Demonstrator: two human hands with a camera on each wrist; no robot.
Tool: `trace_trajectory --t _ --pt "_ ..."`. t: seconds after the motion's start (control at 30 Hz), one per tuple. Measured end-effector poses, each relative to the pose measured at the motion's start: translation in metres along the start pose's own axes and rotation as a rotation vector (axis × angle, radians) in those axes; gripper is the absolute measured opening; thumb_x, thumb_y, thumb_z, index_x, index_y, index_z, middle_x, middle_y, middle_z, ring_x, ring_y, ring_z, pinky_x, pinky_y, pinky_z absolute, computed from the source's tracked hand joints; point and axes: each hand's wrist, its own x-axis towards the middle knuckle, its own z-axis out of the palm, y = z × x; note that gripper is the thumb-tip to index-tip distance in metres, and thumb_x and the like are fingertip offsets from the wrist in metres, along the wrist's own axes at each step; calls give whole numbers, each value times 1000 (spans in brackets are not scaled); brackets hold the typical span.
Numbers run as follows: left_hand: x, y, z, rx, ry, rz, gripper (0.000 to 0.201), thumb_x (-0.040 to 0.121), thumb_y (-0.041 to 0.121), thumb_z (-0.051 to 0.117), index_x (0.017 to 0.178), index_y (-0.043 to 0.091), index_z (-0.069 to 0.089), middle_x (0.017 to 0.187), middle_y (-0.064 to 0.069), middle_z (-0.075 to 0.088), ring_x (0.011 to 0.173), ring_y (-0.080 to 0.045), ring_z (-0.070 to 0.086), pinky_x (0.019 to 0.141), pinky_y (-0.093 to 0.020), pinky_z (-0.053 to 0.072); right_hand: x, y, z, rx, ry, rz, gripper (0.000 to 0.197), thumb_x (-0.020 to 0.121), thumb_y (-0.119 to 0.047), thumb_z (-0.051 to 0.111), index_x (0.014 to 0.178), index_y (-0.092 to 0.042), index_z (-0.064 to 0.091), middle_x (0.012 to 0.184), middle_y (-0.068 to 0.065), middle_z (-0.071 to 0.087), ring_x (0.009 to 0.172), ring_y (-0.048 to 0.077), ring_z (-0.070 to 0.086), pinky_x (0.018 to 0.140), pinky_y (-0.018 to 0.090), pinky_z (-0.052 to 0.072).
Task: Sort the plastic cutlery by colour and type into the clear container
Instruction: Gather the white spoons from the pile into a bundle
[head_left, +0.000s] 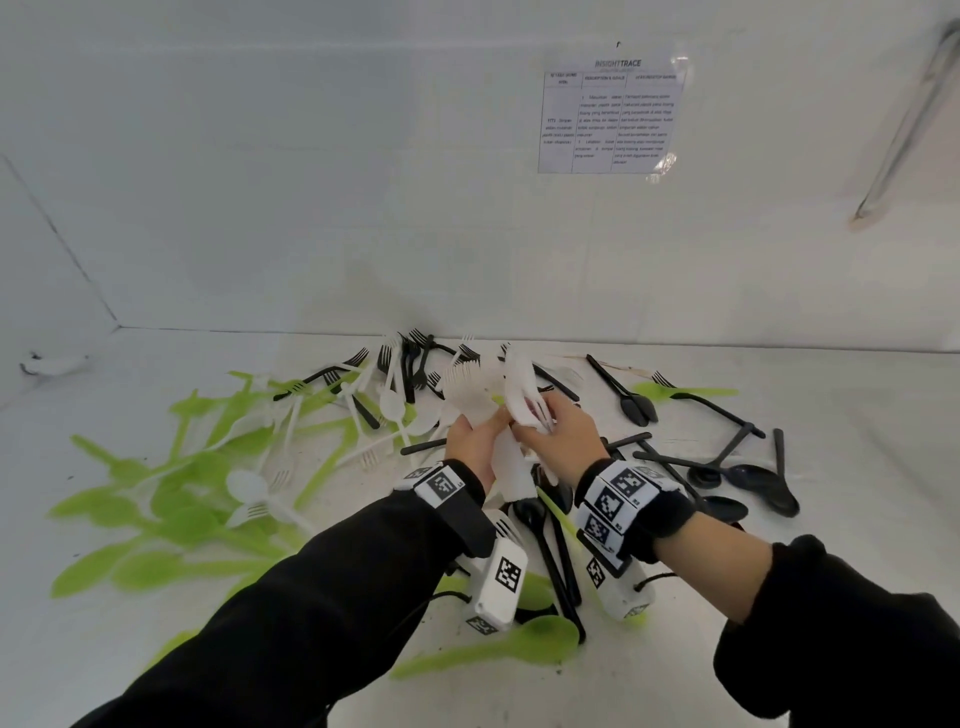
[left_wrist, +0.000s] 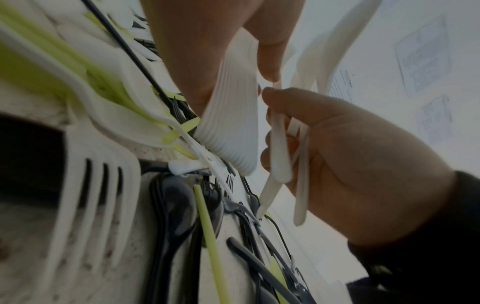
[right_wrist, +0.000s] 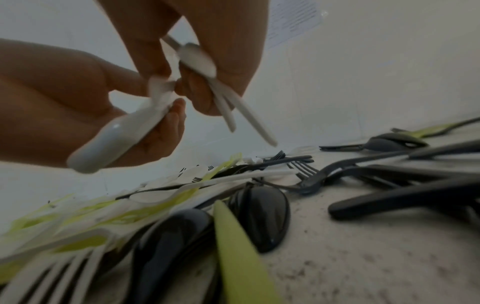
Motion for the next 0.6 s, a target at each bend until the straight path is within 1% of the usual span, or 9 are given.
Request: trace_trajectory --t 0.07,0.1,0.17,0.2,0.37,0.43,0.5,0.57,0.6 --pt "0 -1 -2 -2 -17 5 39 87 7 63 125 2 54 119 -20 62 104 -35 61 88 -47 51 2 1 -1 -6 5 4 14 86 -20 64 97 -16 55 79 -8 55 71 6 52 55 8 38" --pt "1 -1 -3 -1 -24 7 39 87 6 63 125 1 54 119 -21 62 106 -36 60 89 -47 50 2 2 0 -22 -10 0 14 86 -23 64 95 -15 57 79 -7 56 71 6 52 56 9 37" --pt "0 -1 -3 2 -35 3 41 86 4 63 125 0 54 119 -21 62 108 -37 59 90 -49 50 3 3 2 -51 -37 -11 19 84 -27 66 92 -11 59 80 -1 58 72 10 52 59 13 38" --pt "0 -1 -3 -2 -40 -2 41 86 3 62 125 0 53 118 -21 61 107 -37 59 89 -49 50 2 4 3 -61 -43 -18 19 84 -27 66 90 -11 59 80 0 58 72 11 52 59 14 38" --pt "-1 3 -3 9 -40 -9 42 85 -2 60 126 -2 52 113 -21 61 100 -35 60 77 -41 53 -2 3 7 3 -75 -20 13 84 -25 66 93 -18 59 78 -8 57 75 9 54 65 16 42" --pt "0 3 -4 8 -33 -10 43 84 -3 60 126 -3 51 114 -22 60 100 -36 60 79 -42 53 -3 4 8 -25 -68 -13 17 84 -25 67 96 -15 61 81 -5 59 76 11 54 66 17 42" --pt "0 0 -4 10 -27 -19 41 86 -1 60 126 -2 51 117 -22 61 104 -36 60 83 -46 52 -1 4 9 -46 -31 24 20 85 -24 64 98 -10 62 86 1 61 80 14 56 67 21 44" --pt "1 -4 -5 21 -32 -23 37 88 3 60 124 0 53 118 -22 61 105 -37 60 89 -51 50 0 4 7 -34 33 74 20 85 -24 62 98 -9 62 86 2 61 80 16 56 62 19 42" --pt "1 -6 -5 26 -42 -25 33 89 4 59 121 1 54 114 -21 62 102 -36 60 88 -52 50 0 4 7 -45 51 86 20 85 -24 61 98 -8 62 85 2 61 79 16 55 60 17 40"
